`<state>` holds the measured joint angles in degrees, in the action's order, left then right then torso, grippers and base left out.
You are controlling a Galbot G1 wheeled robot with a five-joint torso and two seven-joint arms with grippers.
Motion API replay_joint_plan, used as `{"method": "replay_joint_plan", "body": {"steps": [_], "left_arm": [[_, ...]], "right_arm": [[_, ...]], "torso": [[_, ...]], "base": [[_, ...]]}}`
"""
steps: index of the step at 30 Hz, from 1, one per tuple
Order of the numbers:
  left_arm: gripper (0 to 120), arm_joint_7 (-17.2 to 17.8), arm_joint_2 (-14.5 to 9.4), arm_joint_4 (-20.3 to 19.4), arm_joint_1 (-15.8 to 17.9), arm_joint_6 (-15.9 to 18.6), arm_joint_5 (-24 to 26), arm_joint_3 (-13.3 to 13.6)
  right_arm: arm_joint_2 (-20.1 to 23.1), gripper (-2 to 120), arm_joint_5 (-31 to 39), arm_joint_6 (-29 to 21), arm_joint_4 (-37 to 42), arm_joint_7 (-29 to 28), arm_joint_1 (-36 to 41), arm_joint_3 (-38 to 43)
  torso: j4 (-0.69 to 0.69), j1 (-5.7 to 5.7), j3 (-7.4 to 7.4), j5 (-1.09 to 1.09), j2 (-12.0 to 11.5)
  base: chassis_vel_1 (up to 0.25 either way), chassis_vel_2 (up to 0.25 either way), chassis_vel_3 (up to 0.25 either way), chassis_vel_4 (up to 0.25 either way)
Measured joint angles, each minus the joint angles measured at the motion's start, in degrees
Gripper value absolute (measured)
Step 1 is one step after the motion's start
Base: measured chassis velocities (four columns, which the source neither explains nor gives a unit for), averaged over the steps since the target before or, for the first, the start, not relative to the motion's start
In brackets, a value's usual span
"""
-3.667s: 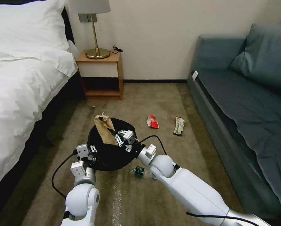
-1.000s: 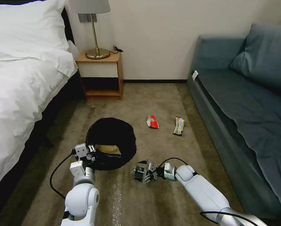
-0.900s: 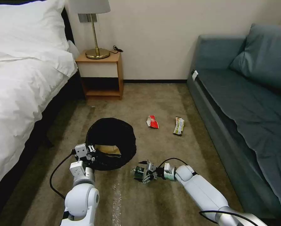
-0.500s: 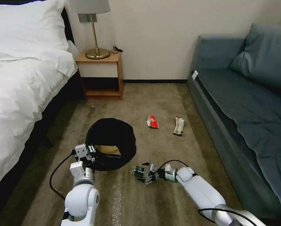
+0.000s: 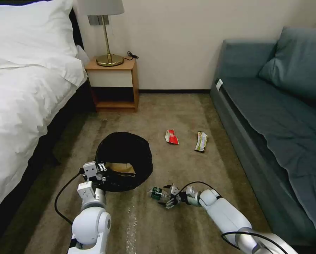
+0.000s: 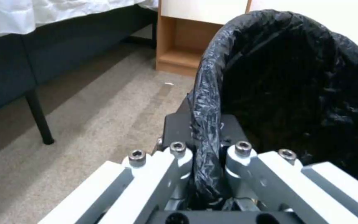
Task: Pick up the trash bin, then pick up the garbage on the floor and place it into the trash bin.
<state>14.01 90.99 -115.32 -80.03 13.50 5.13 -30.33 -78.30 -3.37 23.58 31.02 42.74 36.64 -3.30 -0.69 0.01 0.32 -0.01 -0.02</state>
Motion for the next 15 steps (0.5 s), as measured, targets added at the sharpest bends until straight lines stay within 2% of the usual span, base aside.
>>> {"method": "replay_joint_plan", "body": {"steps": [1, 3, 4, 6, 9, 11, 15], "left_arm": [[5, 0.00, 0.00, 0.00, 0.00, 0.00, 0.00, 0.00], [5, 0.04, 0.00, -0.07, -0.05, -0.01, 0.01, 0.00], [5, 0.04, 0.00, -0.07, -0.05, -0.01, 0.01, 0.00], [5, 0.10, -0.03, -0.14, -0.16, -0.07, 0.04, -0.02], [5, 0.19, 0.02, -0.19, -0.18, -0.10, 0.04, -0.04], [5, 0.29, 0.15, -0.20, -0.13, -0.12, 0.03, 0.01], [5, 0.29, 0.19, -0.26, 0.02, -0.12, 0.04, 0.06]], "right_arm": [[0.00, 79, 0.00, 0.00, 0.00, 0.00, 0.00, 0.00], [0.00, 67, 0.07, 0.02, -0.02, 0.02, 0.13, 0.14], [0.00, 67, 0.07, 0.02, -0.02, 0.02, 0.13, 0.14], [0.01, 56, 0.21, 0.09, -0.03, 0.03, 0.25, 0.29], [0.02, 51, 0.36, 0.10, -0.03, 0.02, 0.28, 0.36], [0.00, 41, 0.49, 0.11, -0.02, 0.05, 0.30, 0.40], [-0.03, 33, 0.58, 0.11, 0.01, 0.10, 0.33, 0.50]], "torso": [[0.00, 0.00, 0.00, 0.00, 0.00], [0.00, 0.00, 0.00, 0.00, 0.00], [0.00, 0.00, 0.00, 0.00, 0.00], [0.00, 0.00, 0.00, 0.00, 0.00], [0.00, 0.00, 0.00, 0.00, 0.00], [0.00, 0.00, 0.00, 0.00, 0.00], [0.00, 0.00, 0.00, 0.00, 0.00]], "base": [[0.000, 0.000, 0.000, 0.000], [0.000, 0.000, 0.000, 0.000], [0.000, 0.000, 0.000, 0.000], [0.000, 0.000, 0.000, 0.000], [0.000, 0.000, 0.000, 0.000], [0.000, 0.000, 0.000, 0.000], [0.000, 0.000, 0.000, 0.000]]}}
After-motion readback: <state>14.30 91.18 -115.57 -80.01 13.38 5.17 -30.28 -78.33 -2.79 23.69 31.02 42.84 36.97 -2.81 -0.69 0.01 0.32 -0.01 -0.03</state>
